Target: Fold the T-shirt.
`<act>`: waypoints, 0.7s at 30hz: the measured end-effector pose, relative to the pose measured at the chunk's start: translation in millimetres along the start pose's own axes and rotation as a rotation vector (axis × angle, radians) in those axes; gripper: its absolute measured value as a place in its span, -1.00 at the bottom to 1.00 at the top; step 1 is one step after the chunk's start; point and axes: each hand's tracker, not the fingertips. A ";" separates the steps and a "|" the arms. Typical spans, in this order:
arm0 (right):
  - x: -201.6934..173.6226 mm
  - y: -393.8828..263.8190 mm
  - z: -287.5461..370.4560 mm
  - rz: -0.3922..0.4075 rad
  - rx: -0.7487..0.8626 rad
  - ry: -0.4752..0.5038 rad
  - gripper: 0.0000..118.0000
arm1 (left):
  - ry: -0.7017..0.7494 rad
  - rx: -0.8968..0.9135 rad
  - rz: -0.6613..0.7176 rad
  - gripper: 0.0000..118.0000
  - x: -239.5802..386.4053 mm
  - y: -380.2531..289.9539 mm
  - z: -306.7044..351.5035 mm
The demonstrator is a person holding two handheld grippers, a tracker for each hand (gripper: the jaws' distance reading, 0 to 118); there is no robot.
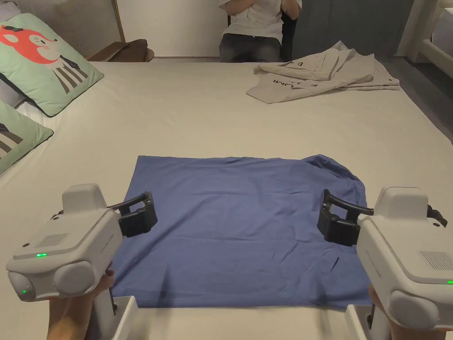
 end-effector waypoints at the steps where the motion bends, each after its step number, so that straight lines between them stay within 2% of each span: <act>1: -2.2 -0.3 -0.7 0.006 0.002 -0.001 0.87 | -0.001 0.009 -0.003 0.87 3.8 -0.5 0.3; 4: -9.5 -0.7 1.7 0.035 0.027 -0.018 0.78 | -0.005 0.065 -0.031 0.85 15.9 -5.1 5.1; 7: -14.0 -2.1 3.3 0.055 0.044 -0.032 0.38 | -0.021 0.113 -0.028 0.75 21.2 -11.7 8.8; 9: -14.7 -3.3 3.2 0.056 0.046 -0.034 -0.09 | -0.035 0.146 -0.036 -0.02 24.9 -16.8 12.2; 10: -14.7 -3.6 3.1 0.054 0.048 -0.033 -0.34 | -0.029 0.150 -0.052 -0.56 26.0 -18.8 10.1; 11: -16.2 -4.6 3.0 0.055 0.051 -0.042 -0.72 | -0.019 0.152 -0.066 -0.99 28.3 -20.5 9.1; 12: -17.1 -5.5 2.8 0.064 0.057 -0.056 -0.99 | -0.012 0.144 -0.075 -1.00 29.3 -21.6 7.2; 15: -15.5 -9.3 4.5 0.068 0.076 -0.067 -1.00 | -0.066 0.140 -0.060 -1.00 32.7 -20.5 11.0; 18: -15.8 -8.4 3.4 0.071 0.067 -0.072 -1.00 | -0.055 0.123 -0.105 -1.00 34.4 -18.9 11.1; 21: -14.4 -7.9 3.8 0.062 0.061 -0.068 -1.00 | -0.025 0.018 -0.097 -1.00 25.6 -16.8 7.6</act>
